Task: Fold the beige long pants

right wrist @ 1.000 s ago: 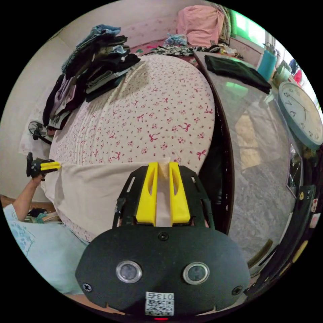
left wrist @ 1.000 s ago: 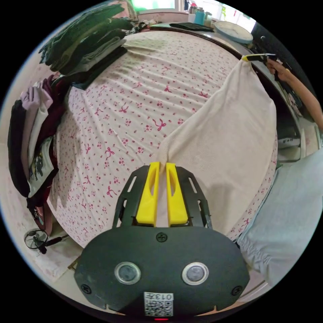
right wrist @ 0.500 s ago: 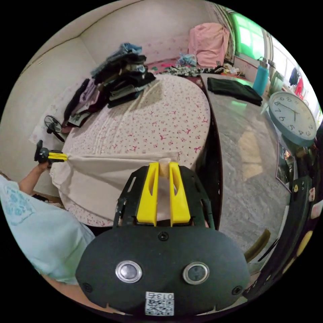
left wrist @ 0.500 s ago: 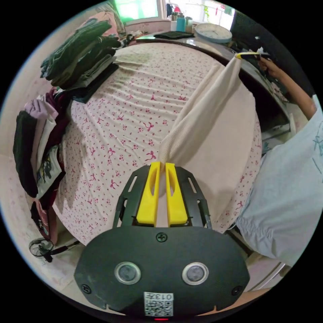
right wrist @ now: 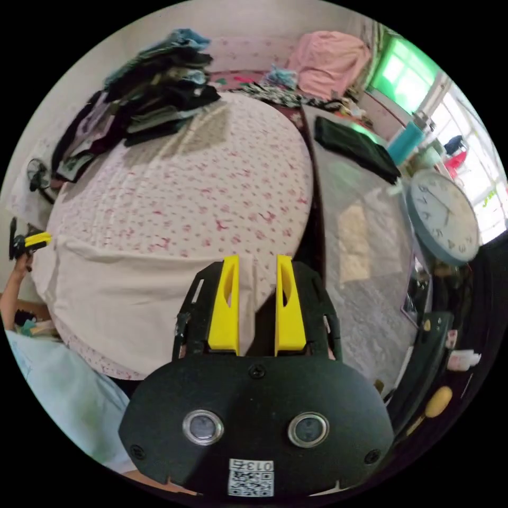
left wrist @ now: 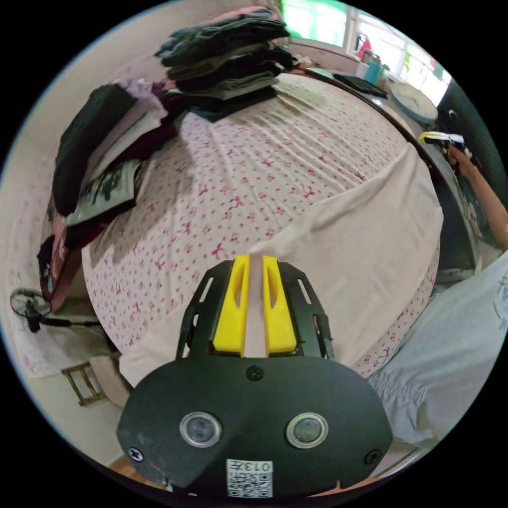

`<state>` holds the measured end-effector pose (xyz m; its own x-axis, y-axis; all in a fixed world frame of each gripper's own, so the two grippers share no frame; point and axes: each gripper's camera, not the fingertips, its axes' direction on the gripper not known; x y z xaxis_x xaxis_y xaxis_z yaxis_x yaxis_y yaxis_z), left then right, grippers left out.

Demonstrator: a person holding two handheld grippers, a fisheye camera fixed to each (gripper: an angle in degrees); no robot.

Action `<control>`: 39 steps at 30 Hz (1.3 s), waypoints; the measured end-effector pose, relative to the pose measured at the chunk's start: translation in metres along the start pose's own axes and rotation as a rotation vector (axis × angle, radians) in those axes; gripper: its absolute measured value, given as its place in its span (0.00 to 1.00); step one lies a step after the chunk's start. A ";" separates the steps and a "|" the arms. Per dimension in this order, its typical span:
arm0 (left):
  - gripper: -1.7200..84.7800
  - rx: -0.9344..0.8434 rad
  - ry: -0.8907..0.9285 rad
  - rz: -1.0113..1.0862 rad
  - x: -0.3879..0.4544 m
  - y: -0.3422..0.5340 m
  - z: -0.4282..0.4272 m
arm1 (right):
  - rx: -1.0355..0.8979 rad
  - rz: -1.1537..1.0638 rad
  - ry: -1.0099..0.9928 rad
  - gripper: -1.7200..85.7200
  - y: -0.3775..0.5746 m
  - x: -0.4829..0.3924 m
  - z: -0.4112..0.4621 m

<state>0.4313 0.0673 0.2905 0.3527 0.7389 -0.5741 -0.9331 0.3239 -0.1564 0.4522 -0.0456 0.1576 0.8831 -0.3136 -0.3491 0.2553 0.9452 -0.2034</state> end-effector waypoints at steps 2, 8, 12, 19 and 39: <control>0.09 -0.028 0.011 -0.023 -0.009 0.013 0.001 | 0.060 -0.132 -0.134 0.13 -0.031 -0.045 -0.008; 0.12 -0.025 -0.056 0.055 0.010 0.013 0.013 | 0.015 -0.618 -0.587 0.14 -0.117 -0.237 0.017; 0.10 -0.104 -0.055 0.147 0.020 0.001 0.040 | -0.101 -0.784 -0.675 0.15 -0.159 -0.335 0.043; 0.03 -0.048 -0.086 0.155 0.032 0.026 0.034 | -0.291 -0.904 -0.670 0.08 -0.203 -0.429 0.072; 0.02 0.059 -0.051 0.012 0.063 0.113 0.029 | -0.019 -0.827 -0.639 0.09 -0.214 -0.514 0.021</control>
<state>0.3503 0.1681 0.2600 0.3456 0.7717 -0.5338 -0.9321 0.3478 -0.1006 -0.0478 -0.0850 0.3998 0.4806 -0.7505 0.4536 0.8737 0.4541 -0.1744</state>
